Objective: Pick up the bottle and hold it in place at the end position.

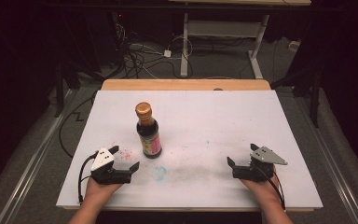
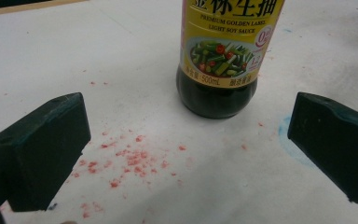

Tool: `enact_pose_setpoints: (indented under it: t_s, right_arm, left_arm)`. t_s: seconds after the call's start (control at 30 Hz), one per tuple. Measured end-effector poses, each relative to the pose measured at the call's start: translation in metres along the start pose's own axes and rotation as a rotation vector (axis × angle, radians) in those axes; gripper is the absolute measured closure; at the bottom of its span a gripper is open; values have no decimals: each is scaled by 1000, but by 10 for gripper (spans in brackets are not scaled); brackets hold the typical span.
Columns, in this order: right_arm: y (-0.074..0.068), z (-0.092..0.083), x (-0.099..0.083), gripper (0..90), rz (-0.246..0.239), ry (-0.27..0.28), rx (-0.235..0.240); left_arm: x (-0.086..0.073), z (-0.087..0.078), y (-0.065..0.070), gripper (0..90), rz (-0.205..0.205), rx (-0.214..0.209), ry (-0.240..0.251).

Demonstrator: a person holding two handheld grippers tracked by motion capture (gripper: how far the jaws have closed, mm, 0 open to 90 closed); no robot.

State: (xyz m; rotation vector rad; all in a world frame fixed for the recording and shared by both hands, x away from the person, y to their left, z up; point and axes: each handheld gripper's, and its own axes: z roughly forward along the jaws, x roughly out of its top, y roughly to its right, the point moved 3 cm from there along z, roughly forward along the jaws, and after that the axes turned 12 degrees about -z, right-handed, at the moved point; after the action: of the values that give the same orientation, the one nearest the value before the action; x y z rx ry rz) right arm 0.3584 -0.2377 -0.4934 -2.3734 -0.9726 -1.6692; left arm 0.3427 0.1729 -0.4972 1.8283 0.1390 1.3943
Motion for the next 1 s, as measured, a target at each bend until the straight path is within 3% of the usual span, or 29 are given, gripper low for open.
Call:
enact_pose_setpoints:
  t_s: [0.5,0.73,1.0]
  right_arm:
    - [0,1,0,1,-3,-6,3]
    - [-1,0,0,2,-1,-6,2]
    - [-1,0,0,1,-2,-3,7]
  left_arm:
    - [0,-2,1,0,10,-12,12]
    - [-3,-1,2,0,35,-10,6]
    - [-2,-1,3,0,30,-18,-10]
